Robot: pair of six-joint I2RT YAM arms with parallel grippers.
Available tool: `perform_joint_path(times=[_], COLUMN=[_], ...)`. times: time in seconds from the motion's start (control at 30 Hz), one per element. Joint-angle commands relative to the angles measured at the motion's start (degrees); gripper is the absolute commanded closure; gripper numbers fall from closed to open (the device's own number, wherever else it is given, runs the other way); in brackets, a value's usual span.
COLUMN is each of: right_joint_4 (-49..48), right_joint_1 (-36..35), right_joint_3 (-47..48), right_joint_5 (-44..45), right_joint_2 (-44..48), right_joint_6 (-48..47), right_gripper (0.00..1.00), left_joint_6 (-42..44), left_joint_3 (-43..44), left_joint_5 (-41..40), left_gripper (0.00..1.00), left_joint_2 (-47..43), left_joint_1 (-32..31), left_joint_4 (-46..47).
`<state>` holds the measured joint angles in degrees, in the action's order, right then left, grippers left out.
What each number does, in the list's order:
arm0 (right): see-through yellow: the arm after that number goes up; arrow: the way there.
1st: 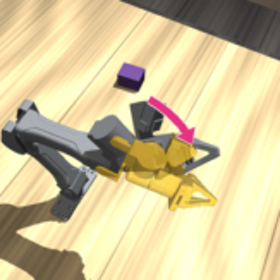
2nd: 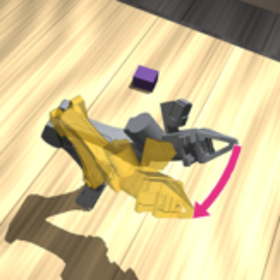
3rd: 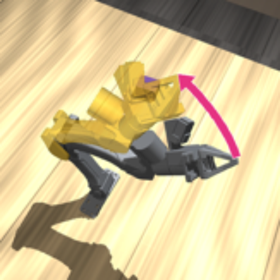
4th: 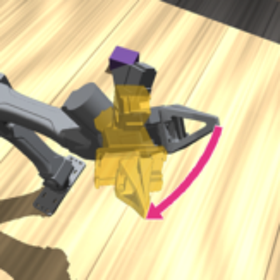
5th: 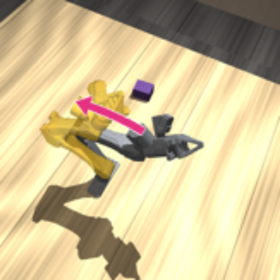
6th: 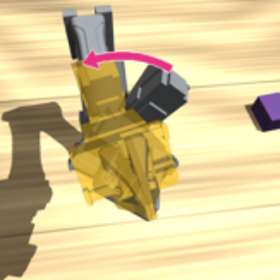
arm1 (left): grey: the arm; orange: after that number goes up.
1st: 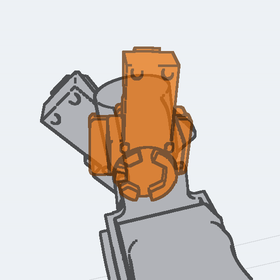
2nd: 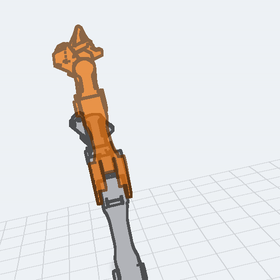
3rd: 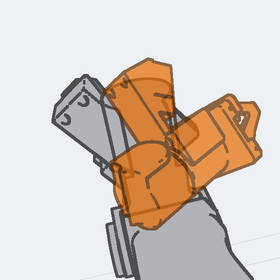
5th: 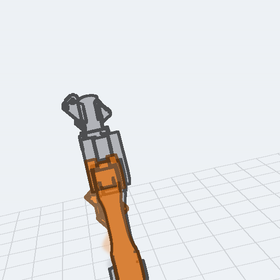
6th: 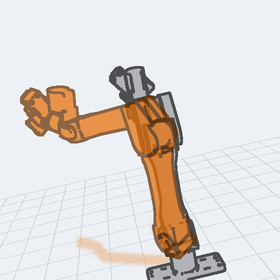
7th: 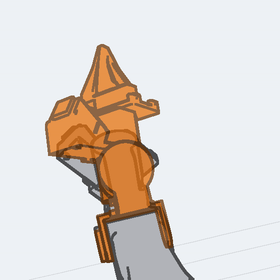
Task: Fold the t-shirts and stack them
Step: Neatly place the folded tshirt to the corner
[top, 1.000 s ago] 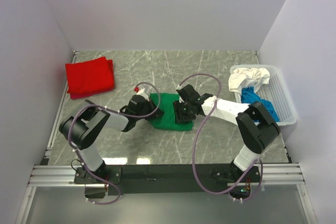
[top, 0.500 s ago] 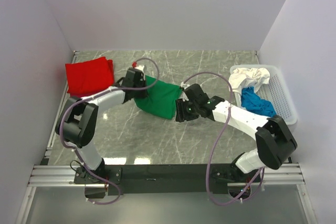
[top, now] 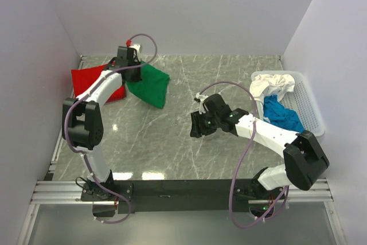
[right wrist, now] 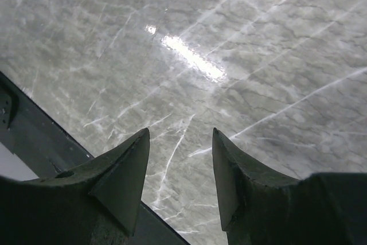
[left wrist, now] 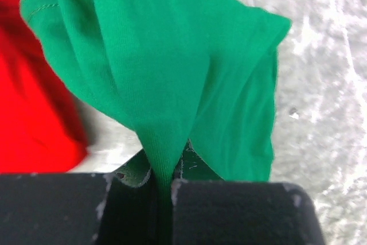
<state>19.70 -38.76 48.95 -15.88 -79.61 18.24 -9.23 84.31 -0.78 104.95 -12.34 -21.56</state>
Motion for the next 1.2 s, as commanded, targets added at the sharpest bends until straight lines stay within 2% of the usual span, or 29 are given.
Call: perform_joint_path(times=[0.0, 0.17, 0.43, 0.53, 0.8, 1.03, 1.17], right_joint_4=[-3.7, -5.3, -6.3, -6.5, -6.3, -6.3, -6.1], right_joint_1=[-0.4, -0.4, -0.5, -0.7, -1.2, -1.6, -2.0], right_joint_3=[-0.9, -1.6, -2.3, -2.3, -2.3, -2.3, -2.1], right_joint_5=[-3.0, -5.2, -6.9, -7.4, -7.5, -7.5, -7.5], right_joint_2=[1.0, -0.6, -0.4, -0.5, 0.0, 0.0, 0.2], right_joint_6=[-1.7, -1.7, -1.7, -1.7, -1.8, -1.9, -1.9], right_gripper=[0.45, 0.45, 0.45, 0.45, 0.45, 0.45, 0.45], left_joint_6=[3.6, 3.1, 1.9, 1.7, 1.9, 3.2, 4.9], left_joint_3=[6.6, 10.4, 11.1, 13.7, 13.3, 10.9, 11.0], left_joint_5=[1.7, 3.8, 8.6, 10.5, 15.0, 13.7, 9.1], left_gripper=[1.0, 1.0, 1.0, 1.0, 1.0, 1.0, 1.0], left_joint_2=[-0.3, -1.8, -6.8, -6.9, -5.1, -2.7, 0.6], left_joint_1=[3.0, 7.0, 13.8, 17.3, 25.5, 28.8, 29.0], left_joint_4=[-3.1, -6.2, -6.1, -7.8, -6.7, -4.8, -5.2])
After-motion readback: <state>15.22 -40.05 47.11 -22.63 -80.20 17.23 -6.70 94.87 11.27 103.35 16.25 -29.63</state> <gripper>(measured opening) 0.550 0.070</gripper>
